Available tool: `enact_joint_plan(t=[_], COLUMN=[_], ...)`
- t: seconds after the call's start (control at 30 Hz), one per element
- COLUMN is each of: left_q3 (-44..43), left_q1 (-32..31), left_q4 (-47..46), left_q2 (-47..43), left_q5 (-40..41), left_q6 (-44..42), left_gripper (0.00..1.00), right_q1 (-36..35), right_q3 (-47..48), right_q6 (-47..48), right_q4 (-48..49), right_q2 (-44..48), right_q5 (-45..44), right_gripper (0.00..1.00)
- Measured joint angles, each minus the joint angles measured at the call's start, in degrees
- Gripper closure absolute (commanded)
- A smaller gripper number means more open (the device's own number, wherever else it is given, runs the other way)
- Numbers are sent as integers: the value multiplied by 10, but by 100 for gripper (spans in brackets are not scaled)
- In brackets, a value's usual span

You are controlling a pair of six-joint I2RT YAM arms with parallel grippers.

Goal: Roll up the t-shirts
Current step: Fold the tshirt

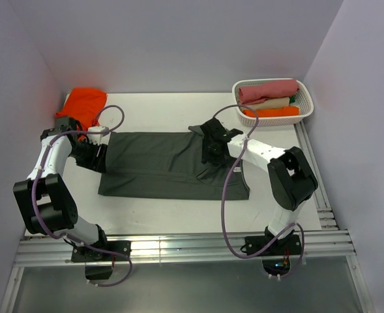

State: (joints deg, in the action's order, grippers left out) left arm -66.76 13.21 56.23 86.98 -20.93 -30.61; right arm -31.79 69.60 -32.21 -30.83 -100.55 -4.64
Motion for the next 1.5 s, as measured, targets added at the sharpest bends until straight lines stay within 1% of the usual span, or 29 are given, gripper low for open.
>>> enact_joint_plan(t=[0.47,0.77,0.93,0.97,1.03,1.07,1.1,1.2,1.5], left_q3=[9,10,17,19,19,19,19,19,21], left_q1=[0,0,0,0,0,0,0,0,0], left_q4=[0,-1,-3,-2,-3,-3,-3,-4,-5], left_q2=[0,0,0,0,0,0,0,0,0], left_q5=[-3,-7,-8,-8,-8,-9,-9,-9,-9], left_q6=[0,0,-1,-1,-1,-1,-1,-1,-1], left_gripper=[45,46,47,47,47,47,47,48,48], right_q1=[-37,-50,-50,-50,-50,-50,-50,-50,-49], right_q3=[-71,-75,-75,-75,-75,-75,-75,-71,-49], right_q6=[-27,-42,-49,-50,-52,-52,-54,-54,-49], right_q4=[19,29,39,41,45,47,48,48,55], right_q2=[12,20,20,20,21,21,21,21,20], right_q5=[7,9,9,9,9,10,11,12,4], right_gripper=[51,52,55,57,66,72,83,100,100])
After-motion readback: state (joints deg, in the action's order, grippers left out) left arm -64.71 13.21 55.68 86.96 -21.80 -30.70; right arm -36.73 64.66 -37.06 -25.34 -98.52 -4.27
